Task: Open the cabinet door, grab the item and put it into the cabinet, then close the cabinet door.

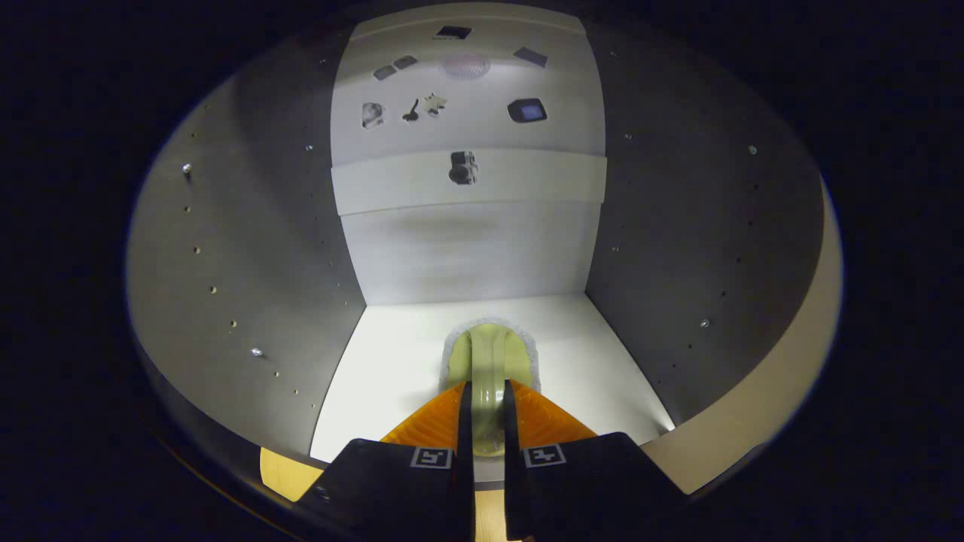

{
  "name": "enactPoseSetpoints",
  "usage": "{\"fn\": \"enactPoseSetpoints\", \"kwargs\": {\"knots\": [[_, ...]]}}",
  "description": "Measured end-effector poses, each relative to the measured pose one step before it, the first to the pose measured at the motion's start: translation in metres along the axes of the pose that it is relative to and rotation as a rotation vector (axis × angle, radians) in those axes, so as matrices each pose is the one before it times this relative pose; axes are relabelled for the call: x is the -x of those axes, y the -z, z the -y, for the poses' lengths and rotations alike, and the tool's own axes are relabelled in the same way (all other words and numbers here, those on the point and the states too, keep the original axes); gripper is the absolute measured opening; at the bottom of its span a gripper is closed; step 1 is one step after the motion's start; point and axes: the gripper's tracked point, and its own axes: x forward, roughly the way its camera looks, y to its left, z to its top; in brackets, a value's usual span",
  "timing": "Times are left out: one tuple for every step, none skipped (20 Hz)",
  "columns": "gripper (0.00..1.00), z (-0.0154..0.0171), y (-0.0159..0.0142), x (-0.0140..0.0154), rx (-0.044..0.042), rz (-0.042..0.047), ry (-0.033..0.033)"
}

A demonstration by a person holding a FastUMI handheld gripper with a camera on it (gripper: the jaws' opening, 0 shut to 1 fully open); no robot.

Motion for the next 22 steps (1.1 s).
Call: {"fn": "enactPoseSetpoints", "kwargs": {"knots": [[0.20,0.00013,0.00273,-0.00214,-0.00548,-0.01699,0.00253],[0.21,0.00112,0.00253,-0.00672,-0.00076,-0.00785,0.00088],[0.24,0.00137,-0.00245,0.00143,0.00073,0.00892,0.00661],[0.27,0.00175,-0.00299,-0.00164,-0.00068,0.01034,0.00801],[0.39,-0.00016,-0.00179,0.00129,-0.00491,0.01026,-0.00050],[0.50,0.00107,-0.00222,0.00219,-0.00538,0.00760,0.00070],[0.62,0.00065,-0.00104,0.00197,-0.00898,0.00913,-0.00172],[0.75,0.00134,-0.00336,0.00338,-0.00952,0.01387,0.00014],[0.88,0.00132,-0.00371,0.00611,-0.01037,0.02252,-0.00158],[1.00,0.00280,-0.00660,0.00731,-0.00676,0.02705,0.00203],[1.00,0.00288,-0.00485,0.00767,-0.00395,0.02801,0.00122],[1.00,0.00223,-0.00680,0.01032,-0.00368,0.02757,0.00013],[1.00,0.00299,-0.00604,0.01270,-0.00010,0.02715,0.00073],[1.00,0.00380,-0.00825,0.01456,0.00238,0.03407,0.00324],[1.00,0.00383,-0.00916,0.01602,0.00145,0.03983,0.00418],[1.00,0.00408,-0.01158,0.01813,-0.00170,0.04703,0.00015],[1.00,0.00345,-0.01080,0.01909,-0.00215,0.04327,0.00134],[1.00,0.00476,-0.01167,0.01774,-0.00255,0.04300,0.00328],[0.99,0.00607,-0.01153,0.01978,-0.00219,0.04173,0.00713],[0.99,0.00528,-0.01355,0.01945,-0.00203,0.04597,0.00210],[0.99,0.00499,-0.01293,0.01858,0.00082,0.04561,0.00309],[0.99,0.00602,-0.01295,0.01955,0.00366,0.04212,0.00027]]}}
